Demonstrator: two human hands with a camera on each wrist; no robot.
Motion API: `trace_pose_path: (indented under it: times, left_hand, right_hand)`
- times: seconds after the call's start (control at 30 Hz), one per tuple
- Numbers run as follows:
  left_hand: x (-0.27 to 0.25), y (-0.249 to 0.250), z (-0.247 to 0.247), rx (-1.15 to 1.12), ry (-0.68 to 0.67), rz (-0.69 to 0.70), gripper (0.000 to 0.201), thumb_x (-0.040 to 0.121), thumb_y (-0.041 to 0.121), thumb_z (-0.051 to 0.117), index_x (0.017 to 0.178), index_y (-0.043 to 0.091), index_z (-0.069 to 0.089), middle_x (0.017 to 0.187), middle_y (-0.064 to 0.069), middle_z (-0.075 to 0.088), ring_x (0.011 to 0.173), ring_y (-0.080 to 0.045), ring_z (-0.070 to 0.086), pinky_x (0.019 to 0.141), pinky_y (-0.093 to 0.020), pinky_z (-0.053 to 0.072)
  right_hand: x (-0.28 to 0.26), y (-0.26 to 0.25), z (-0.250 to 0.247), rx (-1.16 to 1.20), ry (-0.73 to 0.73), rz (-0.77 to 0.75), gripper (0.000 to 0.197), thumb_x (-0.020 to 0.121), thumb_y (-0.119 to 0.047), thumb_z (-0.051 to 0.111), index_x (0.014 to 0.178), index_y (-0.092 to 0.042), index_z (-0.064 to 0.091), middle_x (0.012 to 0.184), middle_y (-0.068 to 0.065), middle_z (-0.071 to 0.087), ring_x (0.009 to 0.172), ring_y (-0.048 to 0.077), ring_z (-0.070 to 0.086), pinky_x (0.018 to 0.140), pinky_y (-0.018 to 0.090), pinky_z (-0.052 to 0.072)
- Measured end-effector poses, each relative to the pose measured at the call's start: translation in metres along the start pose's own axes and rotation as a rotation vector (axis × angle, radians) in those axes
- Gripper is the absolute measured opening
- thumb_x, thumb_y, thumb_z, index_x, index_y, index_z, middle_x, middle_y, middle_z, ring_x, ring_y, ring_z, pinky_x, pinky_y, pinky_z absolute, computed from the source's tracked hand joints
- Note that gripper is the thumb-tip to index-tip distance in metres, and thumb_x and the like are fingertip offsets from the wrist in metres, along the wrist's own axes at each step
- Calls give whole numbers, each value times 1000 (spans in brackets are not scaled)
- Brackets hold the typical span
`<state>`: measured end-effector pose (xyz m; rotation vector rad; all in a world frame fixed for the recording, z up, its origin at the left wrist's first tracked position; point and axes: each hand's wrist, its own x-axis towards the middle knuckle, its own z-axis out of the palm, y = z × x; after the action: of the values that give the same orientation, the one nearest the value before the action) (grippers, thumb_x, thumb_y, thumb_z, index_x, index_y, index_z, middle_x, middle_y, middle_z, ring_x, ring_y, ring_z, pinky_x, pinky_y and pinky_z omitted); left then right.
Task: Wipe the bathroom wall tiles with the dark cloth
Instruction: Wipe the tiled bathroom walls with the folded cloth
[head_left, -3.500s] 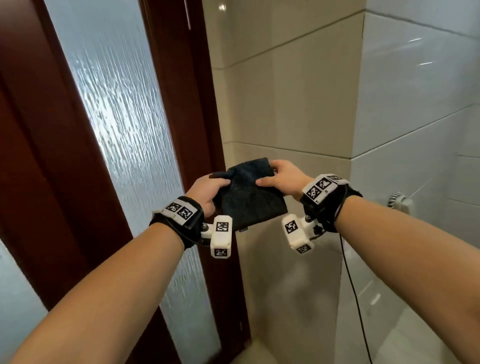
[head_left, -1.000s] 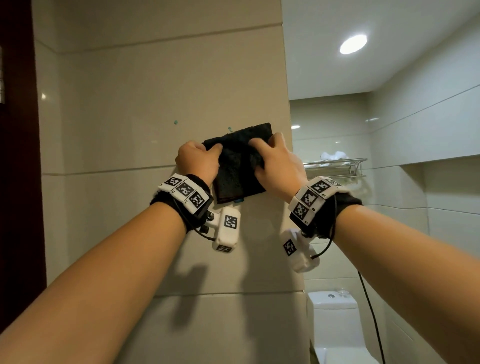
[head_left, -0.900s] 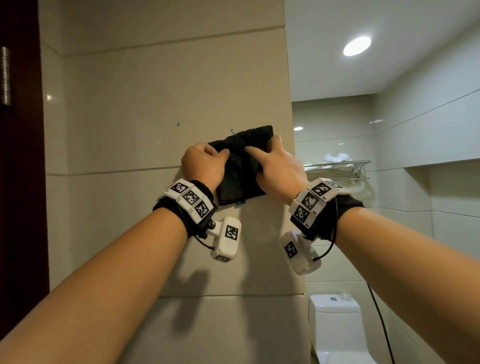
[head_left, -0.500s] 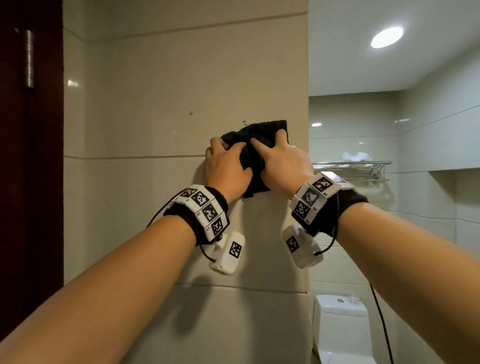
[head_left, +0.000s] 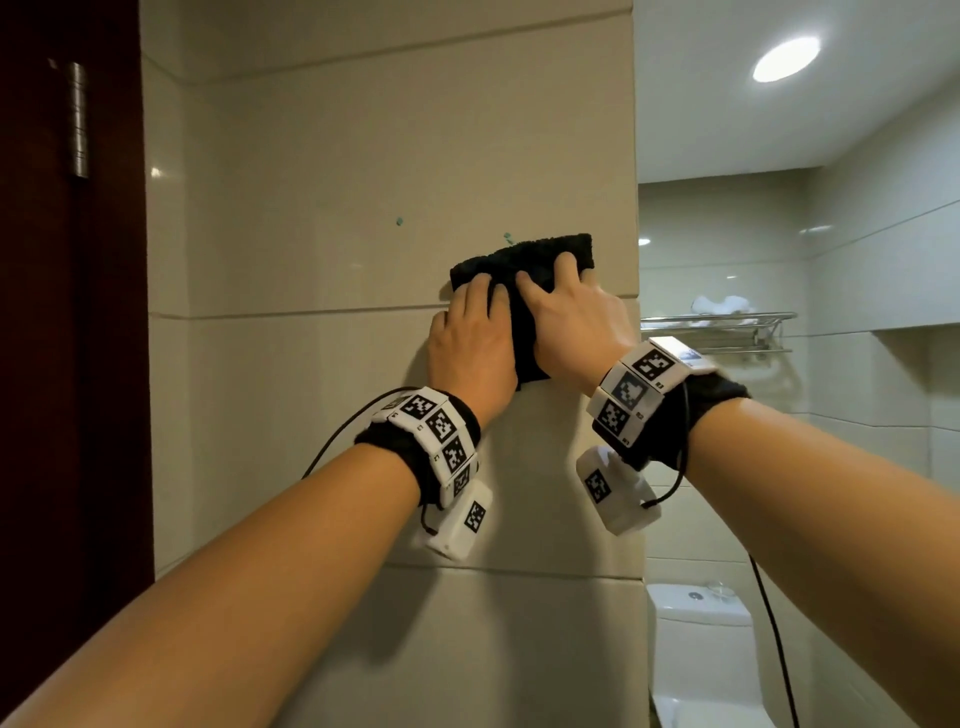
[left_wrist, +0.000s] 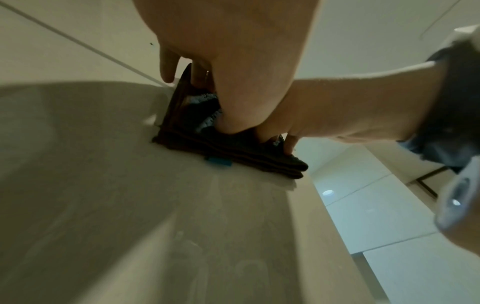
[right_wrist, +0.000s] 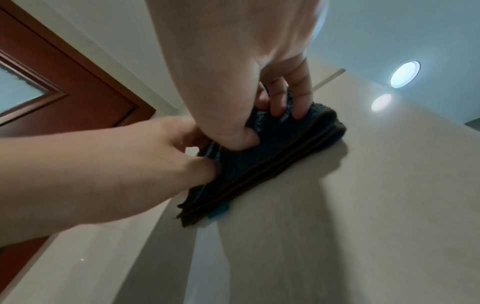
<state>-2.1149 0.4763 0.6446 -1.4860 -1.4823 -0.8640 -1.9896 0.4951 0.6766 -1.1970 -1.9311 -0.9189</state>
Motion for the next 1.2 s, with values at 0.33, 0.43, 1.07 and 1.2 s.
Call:
trace_pose_path:
  times: [0.33, 0.43, 1.07, 1.2]
  left_hand:
    - [15, -20, 5, 176, -83, 40, 74, 99, 33, 41, 159, 16, 1, 167, -8, -6, 154, -23, -2, 120, -55, 13]
    - [21, -26, 4, 203, -82, 62, 74, 99, 35, 38, 159, 16, -1, 167, -8, -7, 154, -23, -3, 120, -56, 11]
    - [104, -35, -24, 83, 22, 73, 70, 99, 36, 43, 159, 21, 9, 167, -2, 1, 154, -20, 2, 117, -66, 8]
    - [107, -39, -30, 43, 3, 72, 70, 98, 36, 45, 159, 26, 11, 167, 1, 1, 153, -18, 2, 116, -67, 10]
  right_hand:
    - [10, -13, 4, -18, 25, 45, 69, 94, -29, 50, 155, -25, 17, 136, 16, 31, 109, 35, 46, 67, 39, 39]
    - [16, -16, 2, -24, 30, 61, 70, 94, -30, 51, 155, -25, 17, 136, 16, 31, 110, 35, 45, 70, 40, 44]
    - [85, -4, -28, 6, 133, 169, 68, 95, -38, 50, 154, -32, 18, 137, 16, 32, 115, 36, 46, 79, 43, 47]
    - [87, -1, -31, 30, 114, 177, 66, 95, -33, 49, 154, -33, 18, 137, 15, 31, 116, 35, 45, 81, 43, 45]
